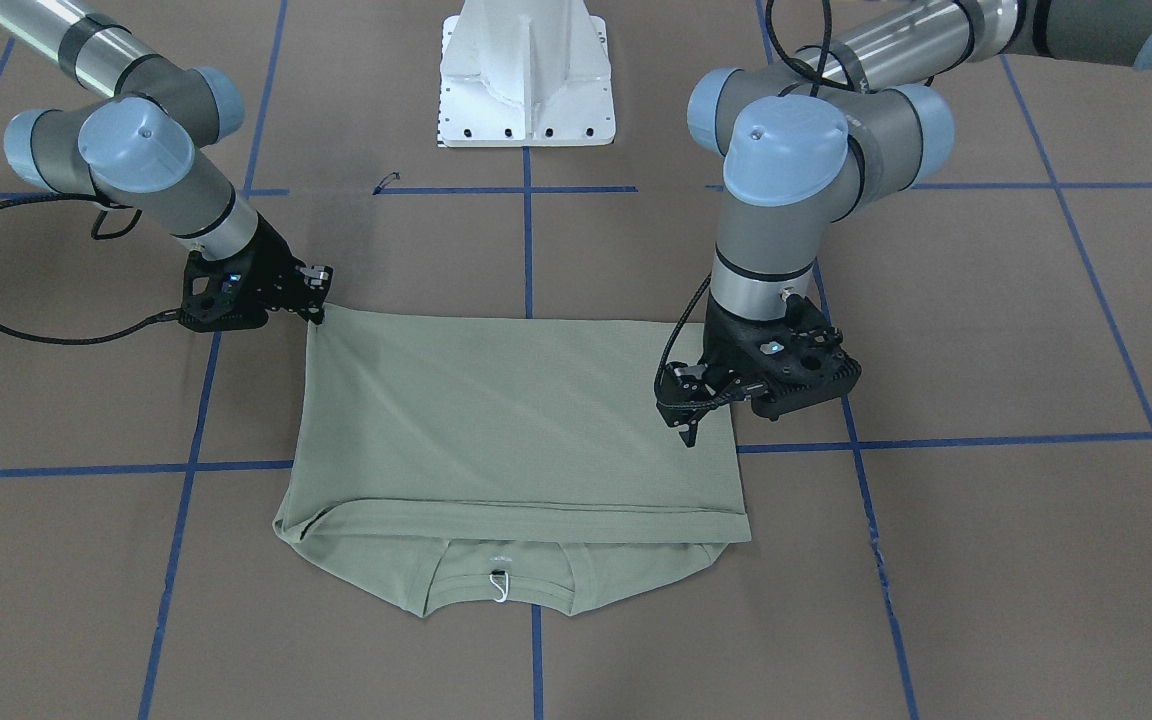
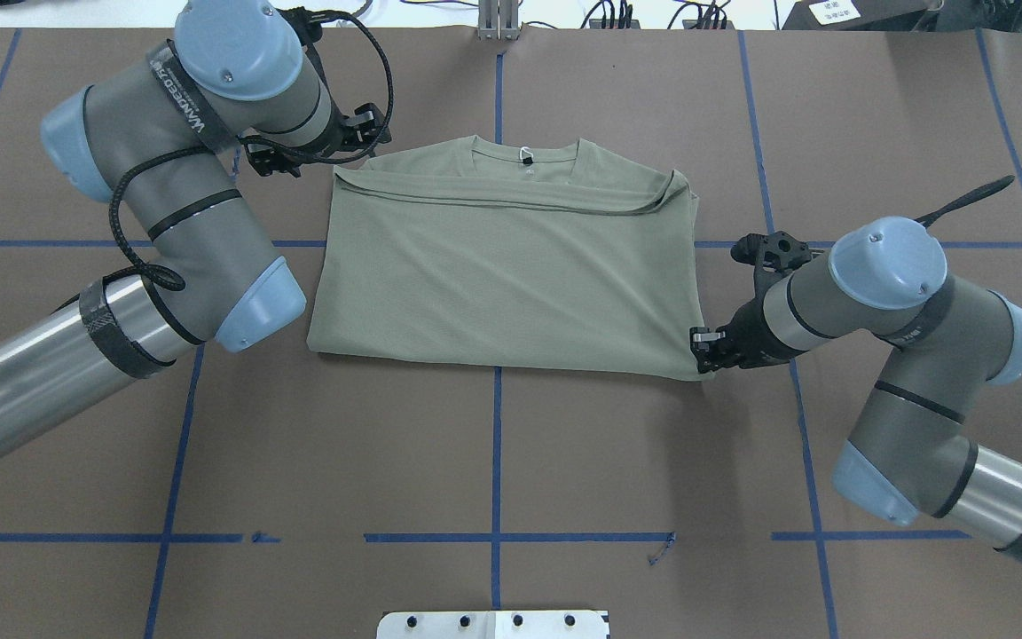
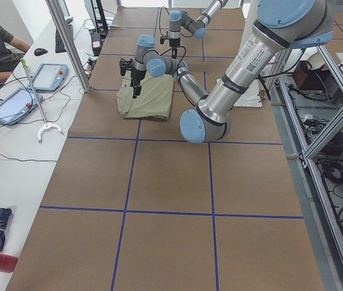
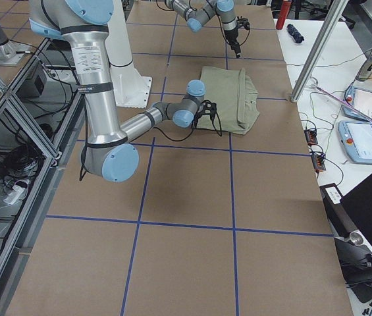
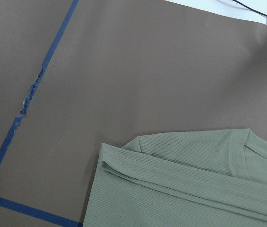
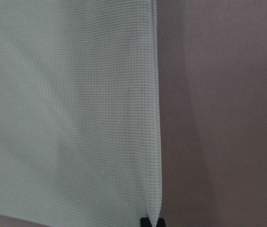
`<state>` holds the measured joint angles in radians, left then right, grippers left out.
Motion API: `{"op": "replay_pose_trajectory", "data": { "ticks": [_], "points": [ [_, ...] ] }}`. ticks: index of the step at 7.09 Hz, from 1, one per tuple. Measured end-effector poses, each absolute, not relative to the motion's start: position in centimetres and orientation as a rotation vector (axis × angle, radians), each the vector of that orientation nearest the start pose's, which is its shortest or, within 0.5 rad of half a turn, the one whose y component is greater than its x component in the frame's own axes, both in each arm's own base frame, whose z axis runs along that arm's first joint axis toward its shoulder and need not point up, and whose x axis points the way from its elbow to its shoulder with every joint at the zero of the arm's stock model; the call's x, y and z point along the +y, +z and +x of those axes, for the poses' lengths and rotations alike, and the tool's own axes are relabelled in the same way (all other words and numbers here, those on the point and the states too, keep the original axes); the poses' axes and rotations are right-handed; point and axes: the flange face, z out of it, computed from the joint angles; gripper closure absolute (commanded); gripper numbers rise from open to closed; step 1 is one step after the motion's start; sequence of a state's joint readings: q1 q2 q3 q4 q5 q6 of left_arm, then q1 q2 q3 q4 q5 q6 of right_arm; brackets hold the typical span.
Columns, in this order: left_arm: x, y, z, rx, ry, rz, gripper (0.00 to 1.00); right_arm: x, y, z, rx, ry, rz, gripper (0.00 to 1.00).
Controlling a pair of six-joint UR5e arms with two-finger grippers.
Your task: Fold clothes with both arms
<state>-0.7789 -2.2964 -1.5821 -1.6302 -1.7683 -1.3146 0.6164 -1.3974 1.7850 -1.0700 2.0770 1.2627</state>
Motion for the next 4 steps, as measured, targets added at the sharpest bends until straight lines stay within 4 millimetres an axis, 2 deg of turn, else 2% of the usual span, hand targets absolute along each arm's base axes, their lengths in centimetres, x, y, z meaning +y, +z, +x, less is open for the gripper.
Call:
{"op": "replay_pose_trajectory", "data": {
  "ticks": [2,4],
  "points": [
    [-57.6,21.1,42.7,0.787,-0.411,0.229,0.0,-33.0,42.5,-38.3,-0.978,-0.007,-0.095,1.0],
    [-57.4,21.1,42.7,0.787,-0.41,0.232,0.0,-25.8,42.7,-35.1,-0.976,-0.116,-0.217,1.0]
  ]
}}
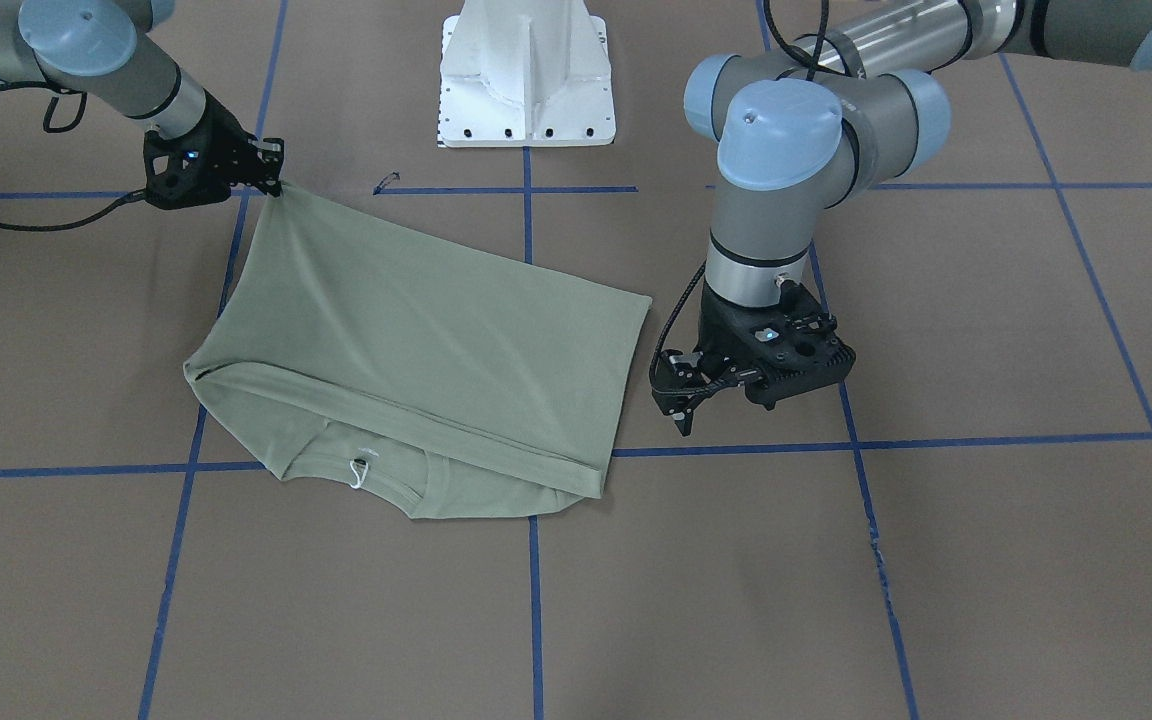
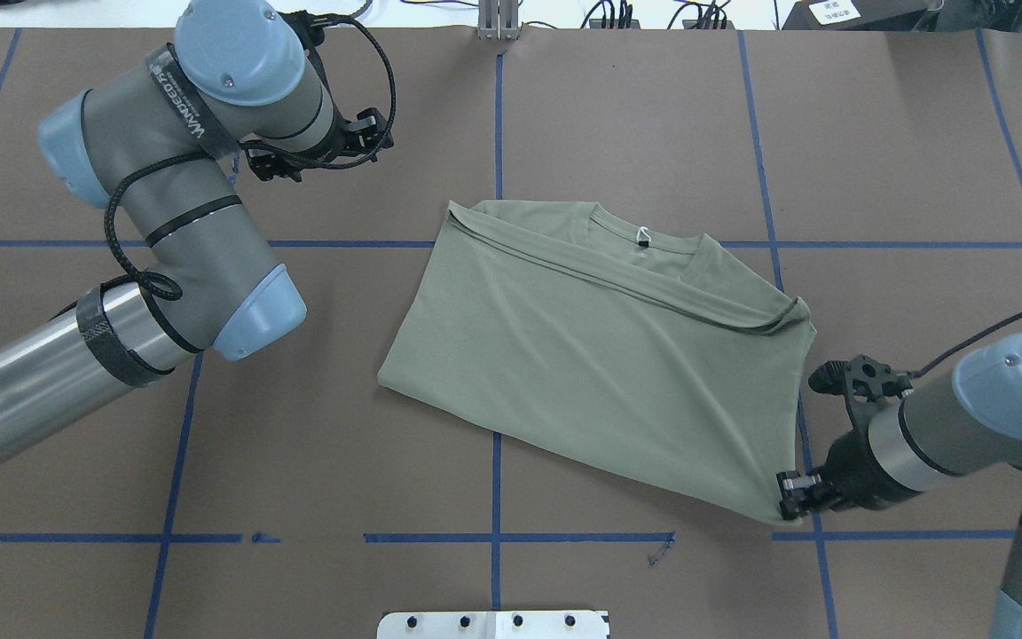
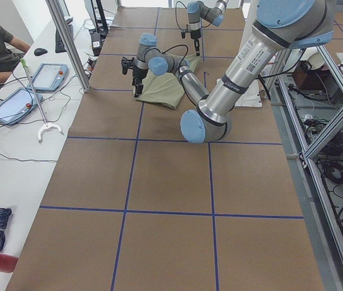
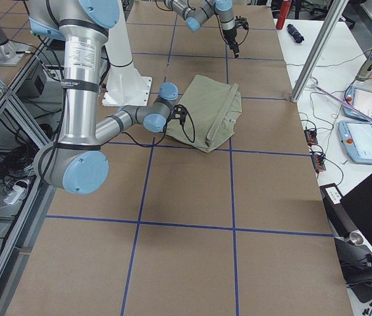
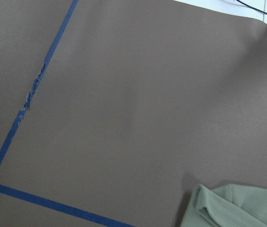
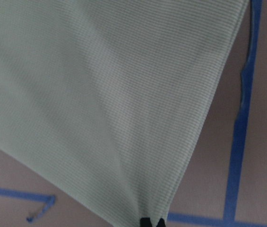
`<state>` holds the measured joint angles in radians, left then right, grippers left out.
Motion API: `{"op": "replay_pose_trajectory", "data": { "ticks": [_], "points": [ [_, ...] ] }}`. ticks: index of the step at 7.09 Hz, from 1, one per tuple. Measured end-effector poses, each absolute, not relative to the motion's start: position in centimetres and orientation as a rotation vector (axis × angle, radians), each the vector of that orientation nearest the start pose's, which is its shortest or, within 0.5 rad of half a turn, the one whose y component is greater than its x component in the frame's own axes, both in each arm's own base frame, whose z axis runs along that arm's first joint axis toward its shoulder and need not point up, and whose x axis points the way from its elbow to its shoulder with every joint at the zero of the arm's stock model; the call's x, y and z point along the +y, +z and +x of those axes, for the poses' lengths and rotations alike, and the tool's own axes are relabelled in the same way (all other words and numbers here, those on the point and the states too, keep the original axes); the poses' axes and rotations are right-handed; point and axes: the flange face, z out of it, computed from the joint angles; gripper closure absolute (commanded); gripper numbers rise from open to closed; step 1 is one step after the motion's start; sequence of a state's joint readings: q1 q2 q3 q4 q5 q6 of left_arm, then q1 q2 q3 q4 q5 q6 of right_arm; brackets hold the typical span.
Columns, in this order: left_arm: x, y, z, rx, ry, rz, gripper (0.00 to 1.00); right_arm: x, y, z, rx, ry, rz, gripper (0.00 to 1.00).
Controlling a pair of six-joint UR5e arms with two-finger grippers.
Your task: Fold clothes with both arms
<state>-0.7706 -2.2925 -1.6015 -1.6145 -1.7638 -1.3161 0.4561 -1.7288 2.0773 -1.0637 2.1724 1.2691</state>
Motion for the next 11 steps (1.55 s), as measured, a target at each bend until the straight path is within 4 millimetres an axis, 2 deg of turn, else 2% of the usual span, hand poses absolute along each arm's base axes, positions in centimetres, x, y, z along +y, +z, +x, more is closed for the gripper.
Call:
{"op": "replay_pose_trajectory", "data": {
  "ticks": [1,2,3,4,5,6,7,9,11],
  "points": [
    [-57.4,21.0,42.7,0.788,-0.41,0.234,0.0,-22.0,42.7,-34.7,-0.964,-0.184,-0.287,1.0],
    [-57.3,20.8,42.6,0.79,-0.41,0.237,0.0,-18.6,42.7,-35.2,-0.943,-0.244,-0.35,0.91],
    [-57.2,20.5,42.5,0.796,-0.408,0.242,0.0,-16.0,42.7,-35.9,-0.926,-0.288,-0.399,0.01],
    [-57.0,20.2,42.4,0.803,-0.406,0.246,0.0,-14.6,42.4,-36.2,-0.924,-0.315,-0.424,0.0],
    [-56.7,20.0,42.5,0.807,-0.401,0.245,0.0,-14.2,41.5,-36.1,-0.941,-0.325,-0.429,0.0],
    [-55.9,19.6,43.0,0.82,-0.385,0.242,0.0,-15.0,40.3,-35.4,-0.979,-0.316,-0.417,0.0],
    [-53.9,19.1,44.4,0.839,-0.35,0.234,0.0,-17.1,39.3,-34.2,-1.031,-0.281,-0.386,0.0],
    [-48.0,19.2,48.6,0.88,-0.314,0.166,0.0,-22.8,38.2,-30.5,-1.124,-0.153,-0.269,0.0],
    [-39.8,18.6,53.2,0.951,-0.351,0.032,0.0,-27.2,37.4,-27.1,-1.167,-0.039,-0.17,0.0]
  ]
}}
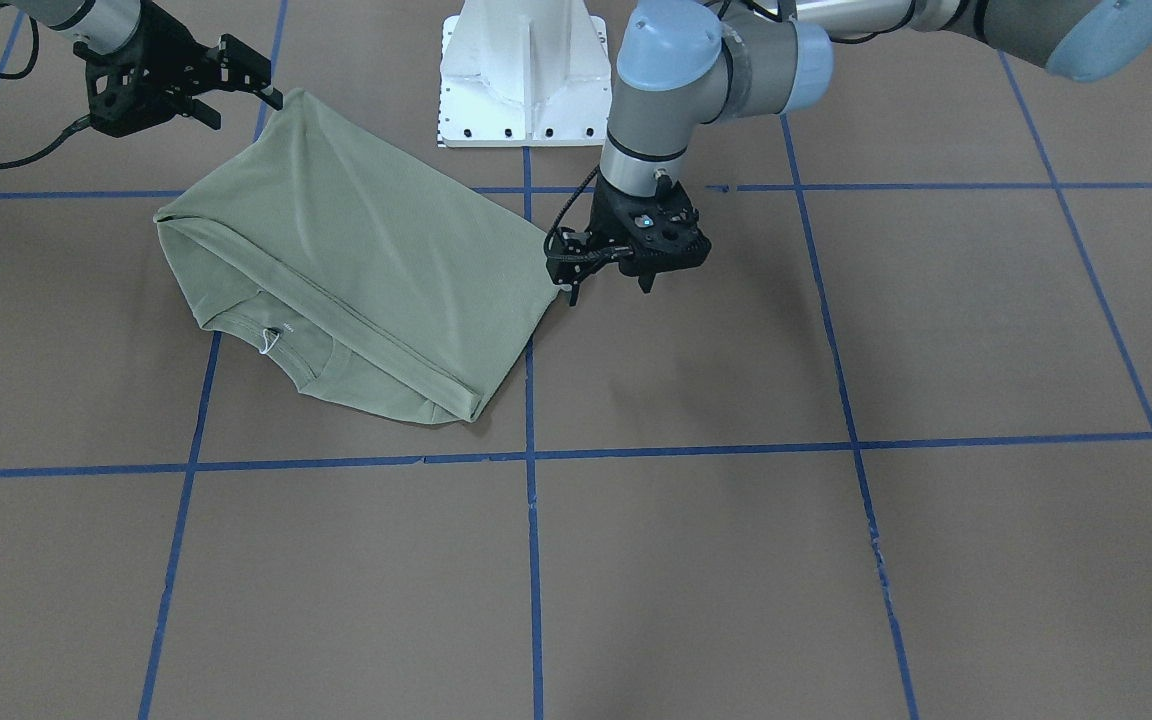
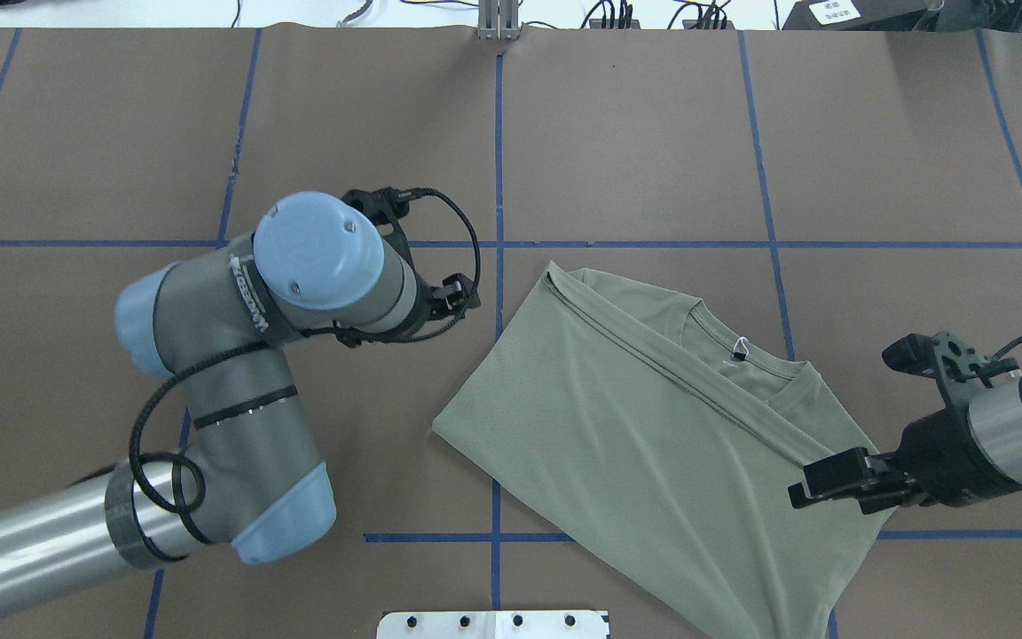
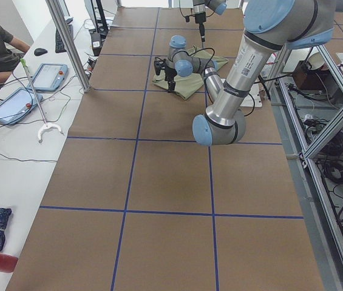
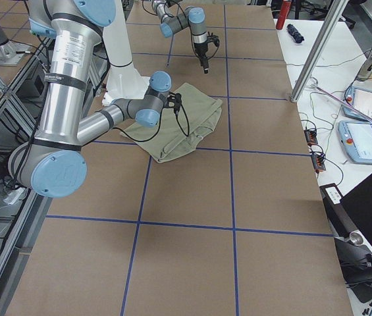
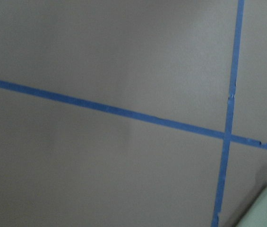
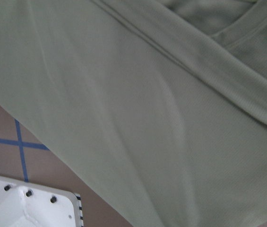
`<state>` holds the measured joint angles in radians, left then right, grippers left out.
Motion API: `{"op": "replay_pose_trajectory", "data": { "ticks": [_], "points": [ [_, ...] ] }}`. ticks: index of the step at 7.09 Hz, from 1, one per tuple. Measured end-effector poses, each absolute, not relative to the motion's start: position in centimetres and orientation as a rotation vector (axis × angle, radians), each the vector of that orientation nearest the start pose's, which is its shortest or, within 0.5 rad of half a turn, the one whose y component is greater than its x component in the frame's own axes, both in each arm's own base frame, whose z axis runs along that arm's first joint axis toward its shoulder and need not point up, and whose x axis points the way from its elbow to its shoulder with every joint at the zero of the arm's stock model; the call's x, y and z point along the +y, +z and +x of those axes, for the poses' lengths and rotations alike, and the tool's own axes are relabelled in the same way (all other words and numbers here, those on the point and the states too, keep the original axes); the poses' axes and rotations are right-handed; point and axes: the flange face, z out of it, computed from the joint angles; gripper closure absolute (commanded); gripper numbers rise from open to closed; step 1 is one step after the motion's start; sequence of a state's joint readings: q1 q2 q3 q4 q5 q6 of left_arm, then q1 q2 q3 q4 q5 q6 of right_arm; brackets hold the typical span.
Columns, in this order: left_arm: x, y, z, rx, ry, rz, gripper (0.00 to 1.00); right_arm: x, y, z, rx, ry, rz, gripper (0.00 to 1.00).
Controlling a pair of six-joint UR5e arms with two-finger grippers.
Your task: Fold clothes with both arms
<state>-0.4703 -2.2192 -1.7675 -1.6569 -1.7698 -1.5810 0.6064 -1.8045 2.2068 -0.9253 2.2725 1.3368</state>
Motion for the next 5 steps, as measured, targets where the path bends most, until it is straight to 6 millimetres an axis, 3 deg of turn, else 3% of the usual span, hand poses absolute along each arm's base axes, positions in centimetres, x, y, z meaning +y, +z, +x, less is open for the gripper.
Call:
{"op": "replay_pose_trajectory", "data": {
  "ticks": [1,2,5],
  "points": [
    [-36.0,18.6,55.7,0.977,-0.374,-0.041,0.0,-28.7,37.2,-25.9,-1.176,0.001,-0.136,0.0],
    [-33.6,19.0,57.4,0.988,-0.387,-0.087,0.0,-29.7,37.2,-25.0,-1.179,0.029,-0.112,0.0],
    [-32.8,21.4,60.0,0.977,-0.402,-0.114,0.03,-30.5,37.4,-24.4,-1.177,0.052,-0.093,0.0]
  ]
}}
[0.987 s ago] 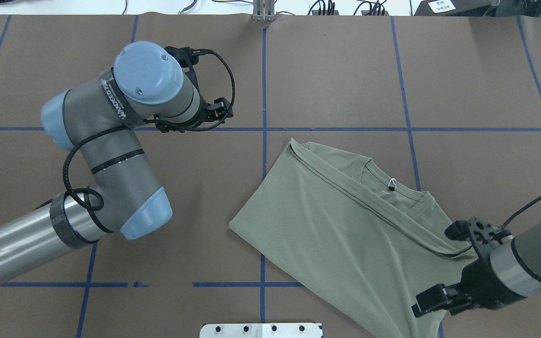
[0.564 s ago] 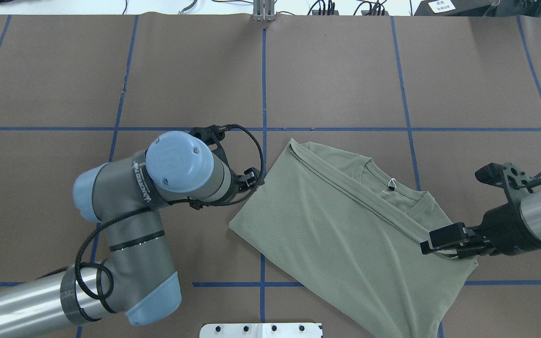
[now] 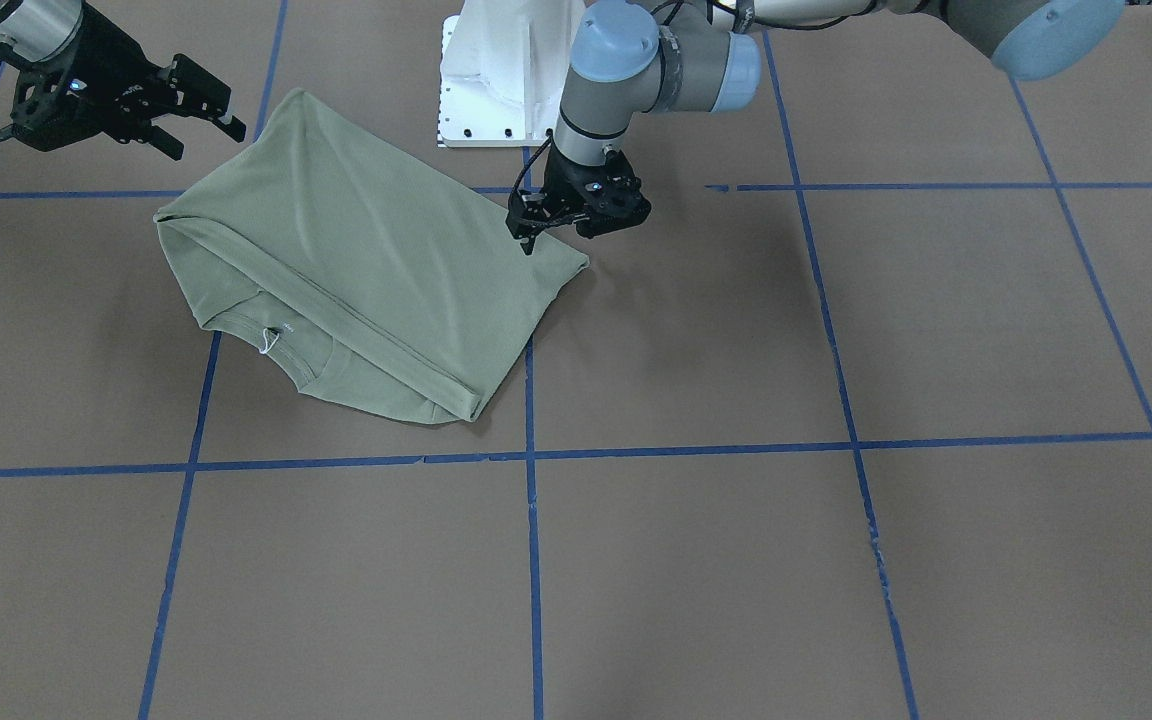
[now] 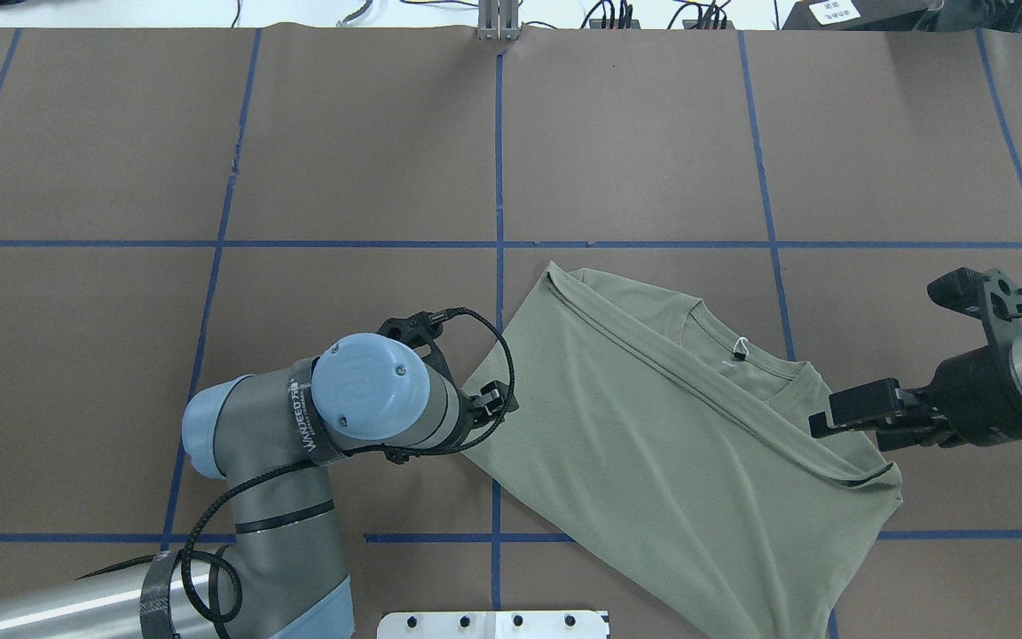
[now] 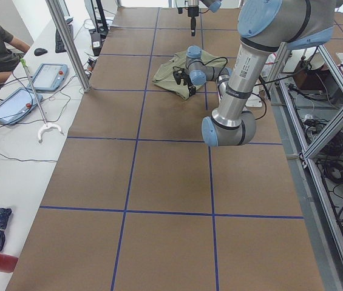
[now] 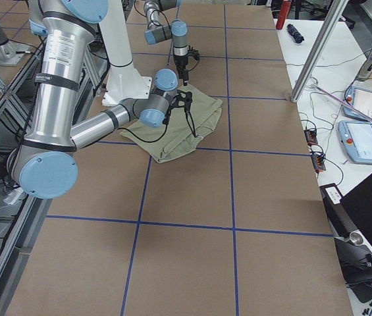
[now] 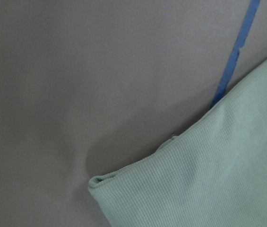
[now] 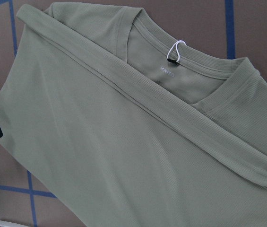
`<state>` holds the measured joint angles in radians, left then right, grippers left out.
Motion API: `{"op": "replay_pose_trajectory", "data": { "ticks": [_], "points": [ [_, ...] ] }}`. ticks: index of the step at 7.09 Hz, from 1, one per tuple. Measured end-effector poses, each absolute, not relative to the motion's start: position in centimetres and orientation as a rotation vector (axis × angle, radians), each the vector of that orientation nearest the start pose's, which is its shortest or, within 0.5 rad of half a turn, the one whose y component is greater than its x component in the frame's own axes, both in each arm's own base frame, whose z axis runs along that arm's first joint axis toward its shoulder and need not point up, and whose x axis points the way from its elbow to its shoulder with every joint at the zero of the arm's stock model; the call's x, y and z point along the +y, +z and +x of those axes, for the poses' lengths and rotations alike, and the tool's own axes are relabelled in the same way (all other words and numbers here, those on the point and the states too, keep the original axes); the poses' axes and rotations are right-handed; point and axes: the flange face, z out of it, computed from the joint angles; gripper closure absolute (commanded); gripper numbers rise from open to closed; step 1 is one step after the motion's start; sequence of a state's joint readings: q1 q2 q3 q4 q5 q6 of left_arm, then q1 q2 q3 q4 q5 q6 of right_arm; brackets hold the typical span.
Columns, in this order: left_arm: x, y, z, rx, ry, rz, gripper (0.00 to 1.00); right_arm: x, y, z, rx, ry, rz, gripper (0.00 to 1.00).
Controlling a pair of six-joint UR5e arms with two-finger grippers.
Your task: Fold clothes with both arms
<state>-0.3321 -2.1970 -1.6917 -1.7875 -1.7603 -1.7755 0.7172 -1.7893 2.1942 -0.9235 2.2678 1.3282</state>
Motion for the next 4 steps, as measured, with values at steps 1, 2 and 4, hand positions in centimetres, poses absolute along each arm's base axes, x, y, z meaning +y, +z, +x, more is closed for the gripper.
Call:
{"op": "replay_pose_trajectory", "data": {
  "ticks": [1,2,4],
  "points": [
    [-32.9,21.91,60.33,0.969,-0.405,-0.115,0.06,-30.55,37.56,-24.43,-1.175,0.054,-0.093,0.0],
    [-32.93,22.18,60.49,0.964,-0.407,-0.117,0.1,-30.61,37.72,-24.48,-1.172,0.055,-0.093,0.0],
    [-32.93,22.87,60.49,0.954,-0.41,-0.118,0.17,-30.68,37.9,-24.53,-1.169,0.058,-0.094,0.0]
  ]
}}
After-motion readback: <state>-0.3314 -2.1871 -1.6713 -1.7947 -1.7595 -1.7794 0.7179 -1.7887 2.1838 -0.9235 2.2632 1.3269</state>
